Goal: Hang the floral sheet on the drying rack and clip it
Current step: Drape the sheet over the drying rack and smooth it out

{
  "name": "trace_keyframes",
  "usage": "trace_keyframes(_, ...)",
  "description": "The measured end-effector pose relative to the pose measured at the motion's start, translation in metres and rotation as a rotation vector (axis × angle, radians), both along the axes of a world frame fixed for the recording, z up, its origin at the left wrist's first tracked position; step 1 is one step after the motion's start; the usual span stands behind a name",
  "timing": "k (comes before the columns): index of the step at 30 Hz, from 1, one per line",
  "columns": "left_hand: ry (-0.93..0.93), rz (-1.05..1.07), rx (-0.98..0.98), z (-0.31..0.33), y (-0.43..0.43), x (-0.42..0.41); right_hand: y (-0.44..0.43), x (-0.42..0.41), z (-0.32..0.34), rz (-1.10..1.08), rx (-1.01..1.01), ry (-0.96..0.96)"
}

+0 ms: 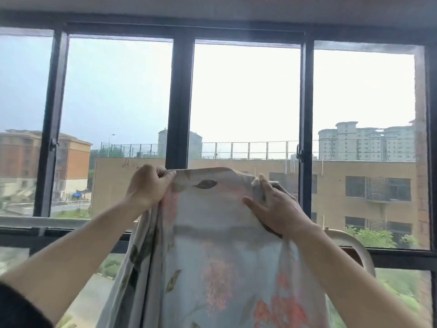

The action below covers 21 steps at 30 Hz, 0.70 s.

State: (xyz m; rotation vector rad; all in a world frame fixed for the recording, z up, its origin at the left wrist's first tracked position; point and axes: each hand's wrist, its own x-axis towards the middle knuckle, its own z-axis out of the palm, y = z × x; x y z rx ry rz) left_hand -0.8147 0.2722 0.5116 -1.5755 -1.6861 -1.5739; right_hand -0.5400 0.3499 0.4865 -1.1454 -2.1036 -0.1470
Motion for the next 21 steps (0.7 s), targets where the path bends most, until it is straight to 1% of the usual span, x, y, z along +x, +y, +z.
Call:
trace_keyframes(1,-0.018,0.021,-0.1,-0.015,0.011,-0.001,0.006,-0.001,-0.008,-0.062,-0.138,-0.106)
trace_keyframes(2,-0.037,0.028,-0.175,-0.027,0.02,-0.002,0.009,-0.002,-0.014,-0.128,-0.202,-0.224)
trace_keyframes(3,-0.048,0.029,-0.211,-0.035,0.028,-0.003,0.012,-0.001,-0.018,-0.184,-0.197,-0.295)
trace_keyframes(4,-0.055,0.032,-0.231,-0.038,0.033,-0.004,0.012,0.001,-0.019,-0.207,-0.161,-0.317)
trace_keyframes(7,-0.091,0.037,-0.339,-0.033,0.034,-0.005,0.014,0.004,-0.023,-0.173,-0.105,-0.253)
trace_keyframes(10,-0.018,0.056,-0.416,-0.035,0.024,0.003,0.005,0.004,-0.027,-0.134,-0.019,-0.17)
trace_keyframes(11,0.029,0.067,-0.403,-0.037,0.02,0.009,0.002,0.004,-0.028,-0.134,0.004,-0.158)
trace_keyframes(12,0.081,0.075,-0.336,-0.04,0.017,0.015,0.001,0.004,-0.028,-0.139,0.015,-0.155)
trace_keyframes(13,0.137,0.054,-0.213,-0.042,0.014,0.022,0.001,0.004,-0.028,-0.139,0.016,-0.152)
trace_keyframes(14,0.195,-0.006,-0.094,-0.045,0.013,0.03,0.0,0.002,-0.027,-0.135,0.015,-0.152)
trace_keyframes(15,0.251,-0.091,-0.031,-0.047,0.013,0.04,0.0,0.0,-0.027,-0.131,0.015,-0.151)
trace_keyframes(16,0.307,-0.164,-0.02,-0.049,0.013,0.05,-0.001,-0.002,-0.028,-0.126,0.02,-0.152)
trace_keyframes(18,0.435,-0.212,-0.073,-0.052,0.016,0.072,-0.004,-0.005,-0.028,-0.125,0.035,-0.133)
trace_keyframes(21,0.576,-0.132,-0.144,-0.049,0.023,0.088,-0.008,-0.003,-0.029,-0.13,0.062,-0.083)
